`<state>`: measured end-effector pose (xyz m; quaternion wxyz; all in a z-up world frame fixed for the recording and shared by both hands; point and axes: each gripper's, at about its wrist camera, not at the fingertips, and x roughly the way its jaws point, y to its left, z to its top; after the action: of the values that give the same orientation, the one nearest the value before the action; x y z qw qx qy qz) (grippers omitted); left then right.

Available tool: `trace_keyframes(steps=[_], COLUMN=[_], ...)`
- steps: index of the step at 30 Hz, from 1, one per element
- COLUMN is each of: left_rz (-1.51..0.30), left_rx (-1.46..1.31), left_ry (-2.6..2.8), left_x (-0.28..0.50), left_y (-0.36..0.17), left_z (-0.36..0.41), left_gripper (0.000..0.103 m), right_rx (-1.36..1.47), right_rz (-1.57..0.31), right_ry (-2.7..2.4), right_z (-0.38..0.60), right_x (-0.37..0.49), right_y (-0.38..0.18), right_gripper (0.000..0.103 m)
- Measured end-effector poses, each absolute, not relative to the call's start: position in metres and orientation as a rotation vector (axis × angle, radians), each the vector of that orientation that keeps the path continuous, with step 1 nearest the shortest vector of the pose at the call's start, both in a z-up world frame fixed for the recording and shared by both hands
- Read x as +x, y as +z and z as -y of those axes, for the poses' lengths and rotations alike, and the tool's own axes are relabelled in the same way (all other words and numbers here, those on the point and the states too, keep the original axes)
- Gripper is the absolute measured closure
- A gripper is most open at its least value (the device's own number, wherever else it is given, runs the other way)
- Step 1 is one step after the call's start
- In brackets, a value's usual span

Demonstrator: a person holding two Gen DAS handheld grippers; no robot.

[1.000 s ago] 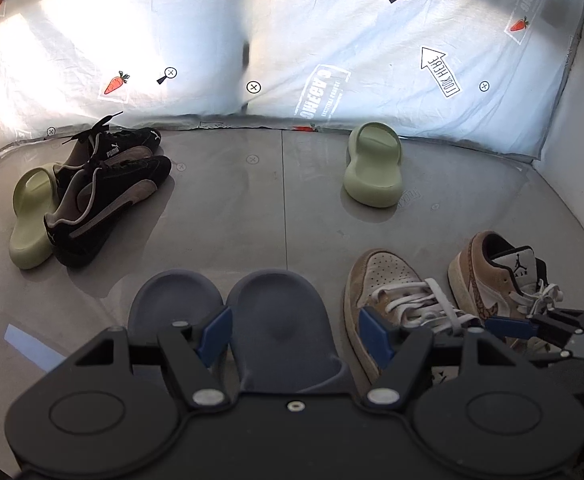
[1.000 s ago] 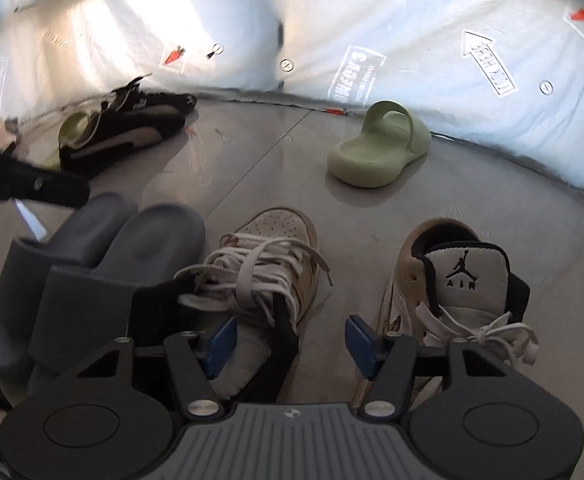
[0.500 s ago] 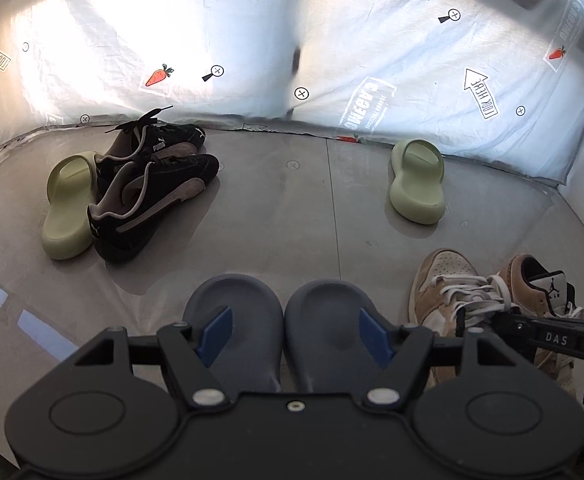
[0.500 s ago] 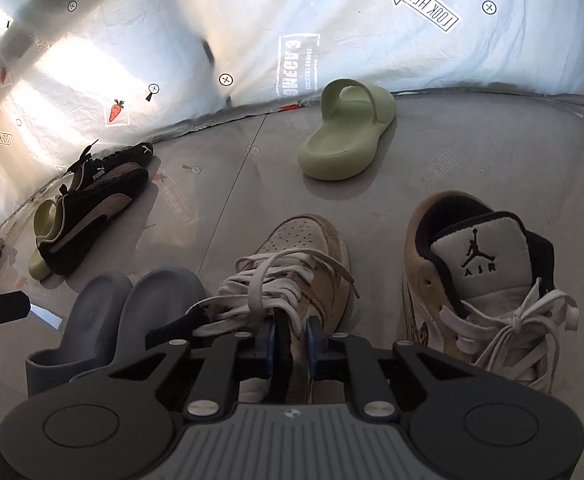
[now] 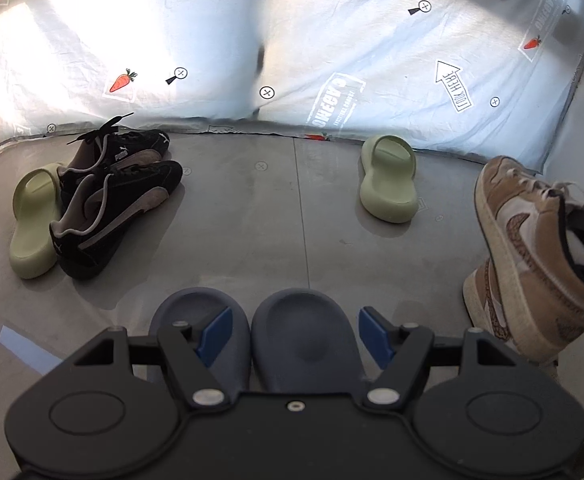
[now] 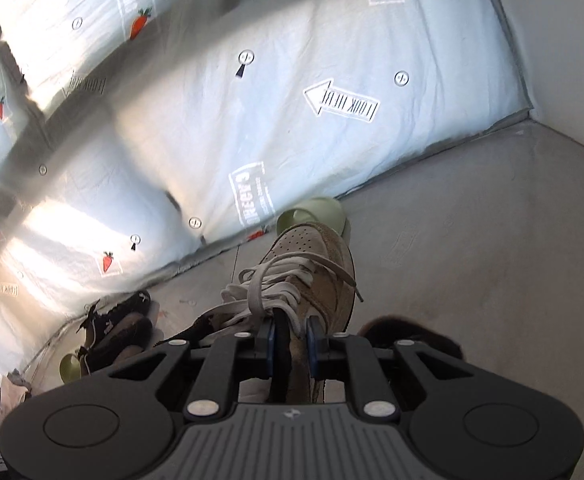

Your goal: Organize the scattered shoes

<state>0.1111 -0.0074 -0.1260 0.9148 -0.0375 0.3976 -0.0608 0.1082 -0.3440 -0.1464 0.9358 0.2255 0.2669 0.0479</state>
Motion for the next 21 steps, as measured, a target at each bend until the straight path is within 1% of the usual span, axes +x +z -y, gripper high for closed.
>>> trace_keyframes(steps=[4,9,15,21], left_rz=[-0.827,-0.855,-0.882,-0.894], left_rx=[-0.053,-0.054,-0.045,-0.016], left_ry=[-0.147,-0.134,-0.121,-0.131], left_x=[0.111,0.110,0.109,0.104], left_y=[-0.128,-0.133,-0.136,-0.136], left_z=[0.020,0.027,0.039,0.054], left_gripper=[0.032,0.032,0.032,0.032], right_rx=[0.373,0.292,0.295,0.351], right_rz=[-0.502,-0.545,-0.618,-0.675], right_ry=[0.065,0.034,0.082,0.162], right_z=[0.396,0.460,0.502,0.505], right_x=[0.095,0.077,0.067,0.077], right_y=[-0.139,-0.142,-0.185,-0.232], right_gripper=[0.085,0.084,0.083,0.083])
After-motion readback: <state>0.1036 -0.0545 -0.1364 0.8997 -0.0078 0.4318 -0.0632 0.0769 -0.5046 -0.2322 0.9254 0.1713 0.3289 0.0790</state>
